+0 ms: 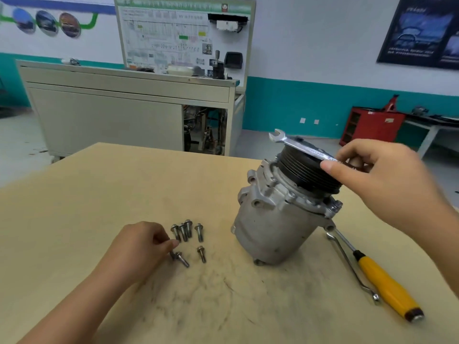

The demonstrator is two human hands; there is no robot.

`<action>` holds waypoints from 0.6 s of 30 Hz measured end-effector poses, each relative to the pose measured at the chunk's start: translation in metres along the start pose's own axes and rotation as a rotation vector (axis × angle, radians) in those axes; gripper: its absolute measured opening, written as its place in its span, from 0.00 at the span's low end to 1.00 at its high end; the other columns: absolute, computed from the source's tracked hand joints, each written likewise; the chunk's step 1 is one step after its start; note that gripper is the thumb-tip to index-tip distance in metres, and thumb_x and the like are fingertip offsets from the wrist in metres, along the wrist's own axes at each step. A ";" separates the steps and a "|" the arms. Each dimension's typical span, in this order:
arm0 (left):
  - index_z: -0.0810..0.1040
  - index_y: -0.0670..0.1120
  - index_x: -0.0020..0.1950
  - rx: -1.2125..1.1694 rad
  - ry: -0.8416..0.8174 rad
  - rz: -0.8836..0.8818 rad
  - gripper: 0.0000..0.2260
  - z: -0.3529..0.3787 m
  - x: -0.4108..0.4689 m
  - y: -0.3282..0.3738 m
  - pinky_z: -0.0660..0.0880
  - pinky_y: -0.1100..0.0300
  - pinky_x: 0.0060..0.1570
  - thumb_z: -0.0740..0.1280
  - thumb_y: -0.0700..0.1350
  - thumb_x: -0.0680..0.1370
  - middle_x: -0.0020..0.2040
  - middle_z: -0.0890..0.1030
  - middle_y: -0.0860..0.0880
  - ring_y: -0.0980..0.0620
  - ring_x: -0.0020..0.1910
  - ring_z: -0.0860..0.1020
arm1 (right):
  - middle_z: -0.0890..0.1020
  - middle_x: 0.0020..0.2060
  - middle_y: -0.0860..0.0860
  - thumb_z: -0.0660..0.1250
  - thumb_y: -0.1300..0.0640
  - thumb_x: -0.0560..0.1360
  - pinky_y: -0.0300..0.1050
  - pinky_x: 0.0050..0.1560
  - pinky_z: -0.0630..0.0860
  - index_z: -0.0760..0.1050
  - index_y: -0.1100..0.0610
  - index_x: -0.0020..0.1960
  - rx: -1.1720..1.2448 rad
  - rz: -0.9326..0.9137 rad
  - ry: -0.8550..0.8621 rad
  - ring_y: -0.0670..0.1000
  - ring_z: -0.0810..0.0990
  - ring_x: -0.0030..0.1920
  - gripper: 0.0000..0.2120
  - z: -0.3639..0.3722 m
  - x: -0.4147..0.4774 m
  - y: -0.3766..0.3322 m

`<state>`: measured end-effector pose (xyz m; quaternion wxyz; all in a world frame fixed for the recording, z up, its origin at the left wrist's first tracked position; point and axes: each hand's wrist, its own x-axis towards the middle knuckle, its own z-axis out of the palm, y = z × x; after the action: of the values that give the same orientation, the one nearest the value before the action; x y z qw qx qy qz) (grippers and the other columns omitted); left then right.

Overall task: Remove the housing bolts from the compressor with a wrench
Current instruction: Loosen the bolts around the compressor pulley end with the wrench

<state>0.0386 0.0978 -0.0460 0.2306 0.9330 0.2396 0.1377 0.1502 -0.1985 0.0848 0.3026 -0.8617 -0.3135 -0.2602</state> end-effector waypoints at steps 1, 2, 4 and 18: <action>0.77 0.54 0.33 0.002 0.001 -0.018 0.11 -0.001 -0.002 -0.002 0.63 0.67 0.29 0.72 0.53 0.73 0.33 0.78 0.56 0.61 0.34 0.74 | 0.75 0.28 0.54 0.68 0.47 0.72 0.40 0.30 0.65 0.75 0.50 0.37 0.052 0.020 0.005 0.48 0.72 0.33 0.08 0.002 -0.003 0.002; 0.77 0.54 0.33 -0.010 -0.009 -0.034 0.10 -0.001 -0.004 -0.003 0.63 0.67 0.29 0.72 0.54 0.73 0.33 0.78 0.56 0.61 0.35 0.74 | 0.75 0.29 0.56 0.68 0.49 0.73 0.40 0.30 0.65 0.75 0.50 0.37 0.100 0.033 0.015 0.48 0.70 0.31 0.08 0.002 -0.006 0.004; 0.79 0.52 0.35 -0.058 -0.037 -0.059 0.09 0.001 -0.009 -0.005 0.63 0.66 0.29 0.73 0.54 0.72 0.34 0.79 0.54 0.61 0.35 0.74 | 0.74 0.29 0.58 0.68 0.50 0.73 0.33 0.27 0.62 0.76 0.50 0.37 0.172 0.052 0.026 0.46 0.68 0.29 0.07 0.002 -0.011 0.005; 0.73 0.52 0.36 -0.098 0.092 -0.042 0.11 0.034 -0.009 0.014 0.63 0.65 0.28 0.71 0.54 0.74 0.30 0.77 0.56 0.60 0.32 0.74 | 0.69 0.22 0.47 0.61 0.56 0.79 0.37 0.24 0.61 0.75 0.47 0.52 0.636 0.279 -0.053 0.44 0.62 0.22 0.06 -0.002 -0.027 -0.001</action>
<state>0.0486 0.0698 -0.0691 0.2677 0.9080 0.2623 0.1872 0.1308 -0.2098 0.0694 0.5803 -0.7652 -0.2660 -0.0834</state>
